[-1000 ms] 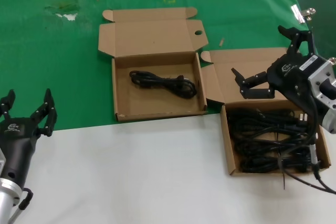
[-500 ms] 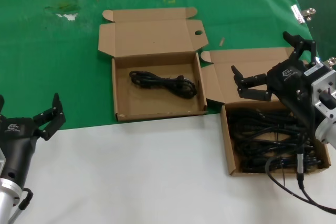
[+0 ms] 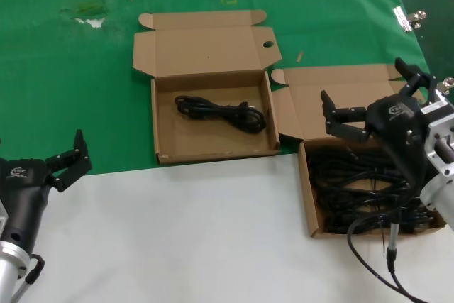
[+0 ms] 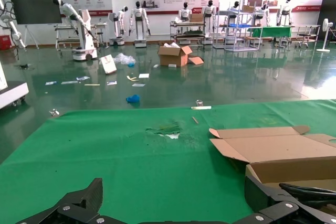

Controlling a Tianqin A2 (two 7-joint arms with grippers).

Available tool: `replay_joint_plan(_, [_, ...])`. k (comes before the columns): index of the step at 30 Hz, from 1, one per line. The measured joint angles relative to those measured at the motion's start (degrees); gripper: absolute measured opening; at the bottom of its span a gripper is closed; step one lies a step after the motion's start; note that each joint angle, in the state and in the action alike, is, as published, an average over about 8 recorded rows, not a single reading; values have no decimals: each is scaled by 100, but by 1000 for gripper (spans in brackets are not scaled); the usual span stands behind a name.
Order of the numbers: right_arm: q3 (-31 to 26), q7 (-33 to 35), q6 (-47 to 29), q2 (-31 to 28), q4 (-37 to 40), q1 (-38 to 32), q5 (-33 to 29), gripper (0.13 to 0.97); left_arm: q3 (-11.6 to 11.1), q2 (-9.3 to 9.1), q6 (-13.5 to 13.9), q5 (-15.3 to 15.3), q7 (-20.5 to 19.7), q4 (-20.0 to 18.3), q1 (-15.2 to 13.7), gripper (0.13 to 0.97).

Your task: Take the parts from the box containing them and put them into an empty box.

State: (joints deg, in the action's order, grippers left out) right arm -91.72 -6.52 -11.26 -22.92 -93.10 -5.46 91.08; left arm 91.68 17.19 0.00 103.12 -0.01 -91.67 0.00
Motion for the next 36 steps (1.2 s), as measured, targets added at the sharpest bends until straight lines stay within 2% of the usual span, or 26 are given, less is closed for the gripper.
replay_joint_plan(10, [2,285,492,251,63,239,526,966,0,0,0,1,0,0,0,965])
replay_joint_plan(20, [4,544,938,478,119,455,1005,966,0,0,0,1,0,0,0,966])
replay_joint_plan(36, [4,580,1002,510,127,486,1073,966,0,0,0,1,0,0,0,966])
